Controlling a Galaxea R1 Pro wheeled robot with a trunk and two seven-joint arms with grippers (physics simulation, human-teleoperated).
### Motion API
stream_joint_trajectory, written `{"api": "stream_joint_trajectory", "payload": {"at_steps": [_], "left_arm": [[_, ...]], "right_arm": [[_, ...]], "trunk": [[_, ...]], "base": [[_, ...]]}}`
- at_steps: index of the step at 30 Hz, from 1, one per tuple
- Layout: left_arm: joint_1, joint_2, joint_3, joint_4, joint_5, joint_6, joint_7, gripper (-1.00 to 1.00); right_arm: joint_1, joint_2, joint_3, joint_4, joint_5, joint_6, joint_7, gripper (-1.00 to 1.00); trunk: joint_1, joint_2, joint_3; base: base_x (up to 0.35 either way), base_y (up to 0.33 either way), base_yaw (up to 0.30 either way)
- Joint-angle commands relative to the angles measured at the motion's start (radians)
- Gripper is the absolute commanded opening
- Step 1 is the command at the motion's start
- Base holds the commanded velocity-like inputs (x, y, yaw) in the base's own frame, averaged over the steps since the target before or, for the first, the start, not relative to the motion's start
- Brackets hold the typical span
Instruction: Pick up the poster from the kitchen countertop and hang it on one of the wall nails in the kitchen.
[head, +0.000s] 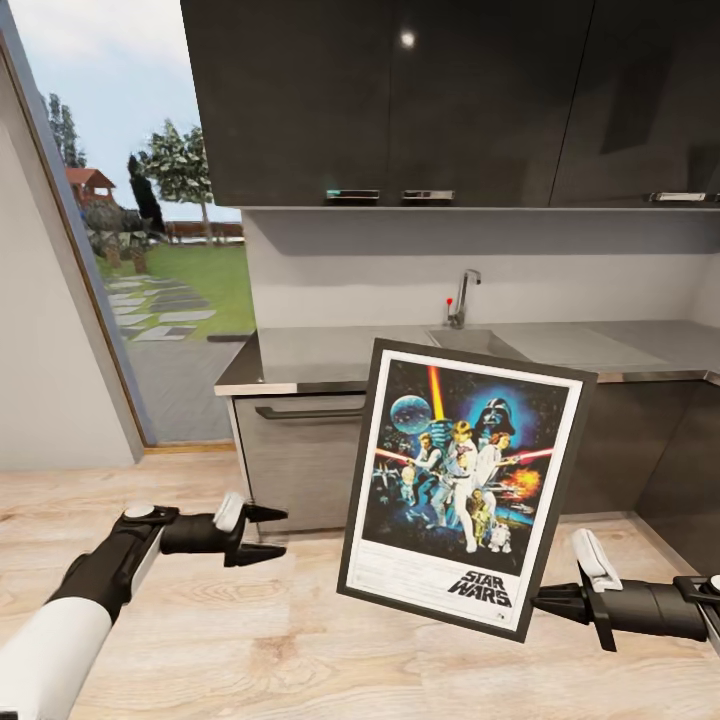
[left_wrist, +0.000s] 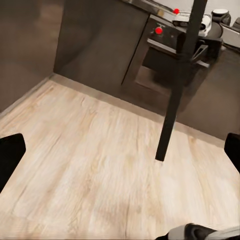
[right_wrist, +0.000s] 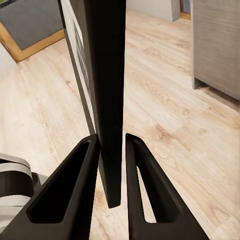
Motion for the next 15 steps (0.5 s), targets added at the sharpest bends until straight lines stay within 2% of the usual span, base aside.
{"api": "stream_joint_trajectory", "payload": {"at_steps": [1, 2, 3, 5, 6, 7, 8, 10, 13, 14, 15], "left_arm": [[-0.001, 0.0, 0.004, 0.03, 0.0, -0.016, -0.003, 1.0], [-0.001, 0.0, 0.018, 0.093, 0.001, -0.063, 0.002, 1.0], [-0.001, 0.0, 0.051, 0.163, 0.002, -0.108, 0.024, 1.0], [-0.001, -0.003, 0.097, 0.232, 0.003, -0.155, 0.065, 1.0], [-0.001, -0.013, 0.141, 0.33, 0.005, -0.228, 0.143, 1.0], [-0.001, -0.018, 0.151, 0.362, 0.005, -0.253, 0.173, 1.0], [-0.001, -0.042, 0.177, 0.511, 0.008, -0.369, 0.315, 1.0], [-0.001, -0.046, 0.183, 0.567, 0.017, -0.408, 0.358, 1.0], [0.015, -0.051, 0.193, 0.66, 0.101, -0.488, 0.418, 1.0], [0.137, -0.05, 0.196, 0.687, 0.198, -0.515, 0.436, 1.0], [0.151, -0.049, 0.197, 0.689, 0.206, -0.516, 0.436, 1.0]], "right_arm": [[-0.001, 0.0, 0.0, 0.0, -0.001, 0.013, 0.005, -1.0], [-0.001, 0.0, 0.0, 0.0, -0.001, 0.013, 0.004, -1.0], [-0.001, 0.0, 0.0, 0.0, -0.002, 0.013, 0.004, -1.0], [-0.001, 0.0, 0.0, 0.0, -0.002, 0.013, 0.004, -1.0], [-0.001, 0.0, -0.001, 0.0, -0.002, 0.013, 0.003, -1.0], [-0.001, 0.0, 0.0, -0.001, -0.002, 0.013, 0.003, -1.0], [-0.001, 0.0, 0.0, -0.001, -0.002, 0.013, 0.003, -1.0], [-0.001, 0.0, 0.0, -0.001, -0.002, 0.013, 0.002, -1.0], [-0.001, 0.0, 0.0, -0.002, -0.002, 0.013, 0.001, -1.0], [-0.001, 0.001, -0.001, -0.002, -0.002, 0.013, 0.0, -1.0], [-0.001, 0.001, 0.0, -0.002, -0.002, 0.013, 0.0, -1.0]], "trunk": [[0.0, -0.001, -0.001], [0.0, -0.001, -0.001], [0.0, -0.001, -0.001], [0.0, -0.001, -0.001], [0.0, -0.001, -0.001], [0.0, -0.001, -0.001], [0.0, -0.001, -0.001], [0.0, -0.001, -0.001], [0.0, -0.001, -0.001], [0.0, -0.001, -0.001], [0.0, -0.001, -0.001]], "base": [[0.0, 0.0, 0.0], [0.0, 0.0, 0.0], [0.0, 0.0, 0.0], [0.0, 0.0, 0.0], [0.0, 0.0, 0.0], [0.0, 0.0, 0.0], [0.0, 0.0, 0.0], [0.0, 0.0, 0.0], [0.0, 0.0, 0.0], [0.0, 0.0, 0.0], [0.0, 0.0, 0.0]]}}
